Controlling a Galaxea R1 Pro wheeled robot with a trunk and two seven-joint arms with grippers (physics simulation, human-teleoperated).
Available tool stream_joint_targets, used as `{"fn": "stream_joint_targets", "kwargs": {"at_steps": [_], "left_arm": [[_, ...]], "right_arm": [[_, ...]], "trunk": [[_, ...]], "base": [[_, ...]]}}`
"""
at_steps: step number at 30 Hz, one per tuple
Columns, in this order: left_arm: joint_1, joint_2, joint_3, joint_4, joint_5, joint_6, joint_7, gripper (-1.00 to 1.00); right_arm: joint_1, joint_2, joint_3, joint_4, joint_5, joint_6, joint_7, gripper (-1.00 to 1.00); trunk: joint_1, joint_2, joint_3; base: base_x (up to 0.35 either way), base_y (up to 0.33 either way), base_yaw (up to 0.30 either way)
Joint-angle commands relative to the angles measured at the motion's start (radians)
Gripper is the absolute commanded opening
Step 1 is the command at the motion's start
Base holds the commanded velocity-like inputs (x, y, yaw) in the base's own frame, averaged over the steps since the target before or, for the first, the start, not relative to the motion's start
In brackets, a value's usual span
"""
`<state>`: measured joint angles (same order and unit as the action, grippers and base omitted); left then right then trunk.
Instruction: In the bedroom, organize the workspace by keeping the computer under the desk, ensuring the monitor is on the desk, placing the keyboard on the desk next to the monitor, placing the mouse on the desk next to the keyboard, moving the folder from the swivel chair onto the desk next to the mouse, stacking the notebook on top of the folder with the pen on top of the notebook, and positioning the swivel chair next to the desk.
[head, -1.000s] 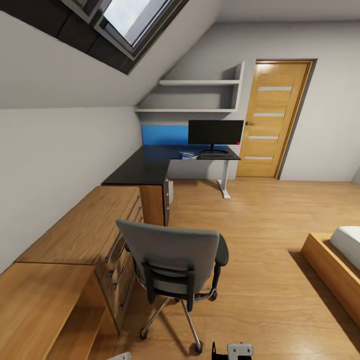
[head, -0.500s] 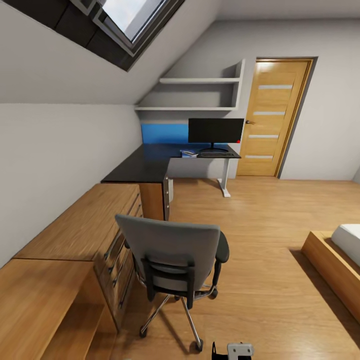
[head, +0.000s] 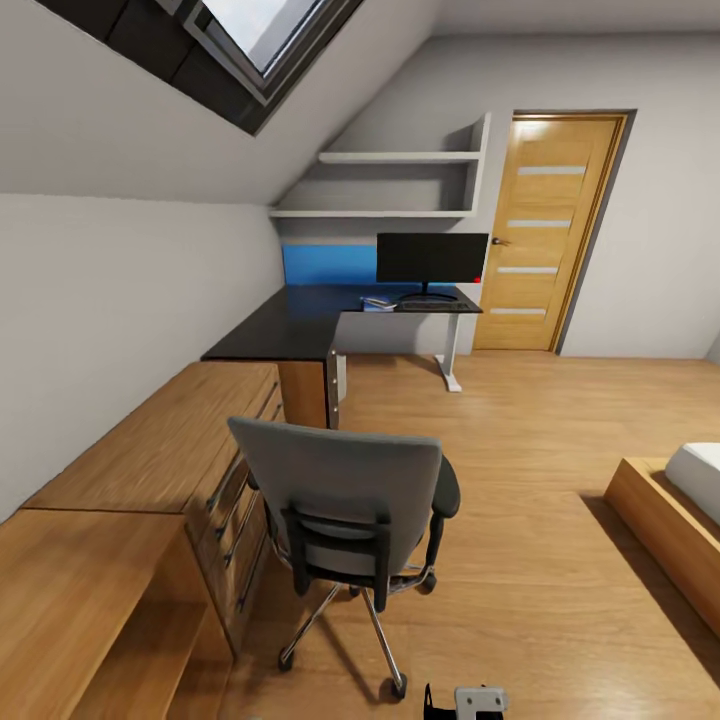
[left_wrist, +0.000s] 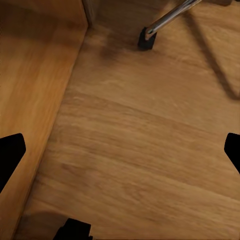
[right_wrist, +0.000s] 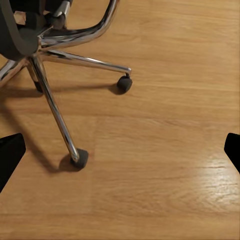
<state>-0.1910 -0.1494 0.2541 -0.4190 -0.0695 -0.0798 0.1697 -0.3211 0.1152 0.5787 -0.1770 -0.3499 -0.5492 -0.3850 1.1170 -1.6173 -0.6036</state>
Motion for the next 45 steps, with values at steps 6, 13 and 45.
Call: {"fn": "stream_joint_targets", "kwargs": {"at_steps": [6,13,45], "left_arm": [[-0.001,-0.001,0.005,0.000,-0.007,-0.003,0.001,1.00],[-0.001,0.001,0.006,0.000,-0.007,-0.050,0.001,1.00],[-0.133,-0.016,-0.019,0.106,-0.012,0.018,-0.007,1.00]], "right_arm": [[-0.001,0.000,0.009,0.001,-0.008,-0.003,-0.005,1.00],[-0.001,0.000,0.009,0.001,-0.008,-0.003,-0.005,1.00],[-0.001,-0.004,0.011,0.028,0.003,-0.008,-0.003,1.00]], "trunk": [[0.023,-0.043,-0.020],[0.050,-0.092,-0.042],[0.173,-0.316,-0.142]], "base": [[0.000,0.142,0.000],[0.000,0.060,0.000],[0.000,0.001,0.000]]}}
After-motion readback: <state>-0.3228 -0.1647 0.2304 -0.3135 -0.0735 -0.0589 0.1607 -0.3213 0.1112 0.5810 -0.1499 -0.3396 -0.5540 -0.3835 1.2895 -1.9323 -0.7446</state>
